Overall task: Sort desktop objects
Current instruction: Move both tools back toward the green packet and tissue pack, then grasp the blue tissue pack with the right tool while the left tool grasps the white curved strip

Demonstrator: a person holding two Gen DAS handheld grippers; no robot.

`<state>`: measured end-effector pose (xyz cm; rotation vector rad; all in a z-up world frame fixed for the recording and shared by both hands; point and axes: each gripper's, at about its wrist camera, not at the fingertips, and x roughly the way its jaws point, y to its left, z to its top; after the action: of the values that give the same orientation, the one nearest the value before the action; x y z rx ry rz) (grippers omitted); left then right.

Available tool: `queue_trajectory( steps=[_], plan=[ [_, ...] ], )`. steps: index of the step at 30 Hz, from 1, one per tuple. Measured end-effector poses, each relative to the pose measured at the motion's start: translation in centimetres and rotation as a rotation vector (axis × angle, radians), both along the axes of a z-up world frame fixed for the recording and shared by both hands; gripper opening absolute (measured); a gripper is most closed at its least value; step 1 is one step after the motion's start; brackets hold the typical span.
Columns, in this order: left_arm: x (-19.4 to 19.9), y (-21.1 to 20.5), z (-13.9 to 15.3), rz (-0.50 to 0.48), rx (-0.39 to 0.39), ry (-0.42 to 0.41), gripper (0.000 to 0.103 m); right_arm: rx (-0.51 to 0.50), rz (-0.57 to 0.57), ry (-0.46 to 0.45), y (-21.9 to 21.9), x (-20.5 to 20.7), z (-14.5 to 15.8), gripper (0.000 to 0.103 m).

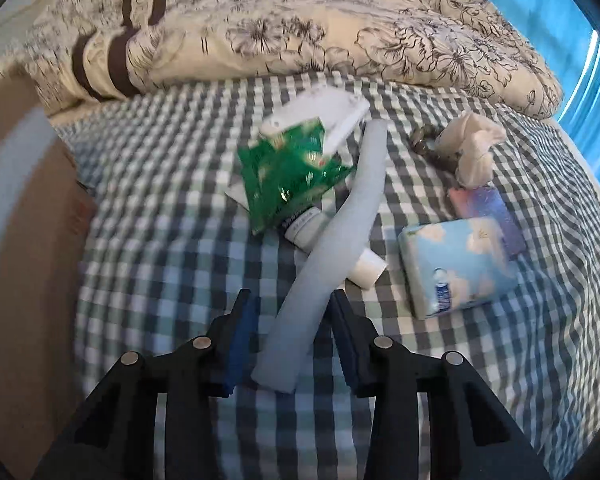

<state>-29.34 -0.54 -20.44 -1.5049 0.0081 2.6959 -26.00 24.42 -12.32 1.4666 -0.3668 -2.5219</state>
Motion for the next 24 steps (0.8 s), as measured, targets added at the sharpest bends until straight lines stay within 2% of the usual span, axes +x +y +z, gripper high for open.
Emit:
queue_trajectory(
  steps=[3, 4, 5, 8, 11, 14, 19, 24],
  plan=[
    [0.4, 0.8, -0.2, -0.041, -0.042, 0.039, 0.039, -0.008, 0.018, -0.025, -1.2, -1.4, -1.3, 0.075],
    [0.4, 0.9, -0.3, -0.057, -0.044, 0.048, 0.031, -0.012, 0.022, -0.037, -1.7, -1.9, -1.8, 0.075],
    [0.4, 0.9, -0.3, -0.072, -0.026, 0.050, 0.010, -0.020, 0.026, -0.048, -2.1, -2.4, -2.3, 0.075],
    [0.8, 1.0, 0.4, -0.067, -0.026, 0.063, 0.008, -0.046, 0.037, -0.079, -3.2, -3.4, -3.4, 0.075],
    [2.4, 0.7, 2.6, -0.022, -0.033, 0.129, 0.008, -0.030, 0.029, -0.116, -4.1, -4.1, -4.5, 0.075],
    [3.3, -0.1, 4.8, 0.037, -0.034, 0.154, 0.008, -0.036, 0.037, -0.137, -5.0, -4.9, -5.4, 0.075],
    [3.9, -1.2, 6.1, 0.081, -0.064, 0.138, 0.008, 0.054, 0.052, -0.174, -7.6, -5.7, -7.1, 0.075],
    [4.7, -2.0, 6.7, 0.093, -0.068, 0.141, 0.008, 0.021, 0.010, -0.153, -7.0, -4.6, -6.9, 0.064]
  ],
)
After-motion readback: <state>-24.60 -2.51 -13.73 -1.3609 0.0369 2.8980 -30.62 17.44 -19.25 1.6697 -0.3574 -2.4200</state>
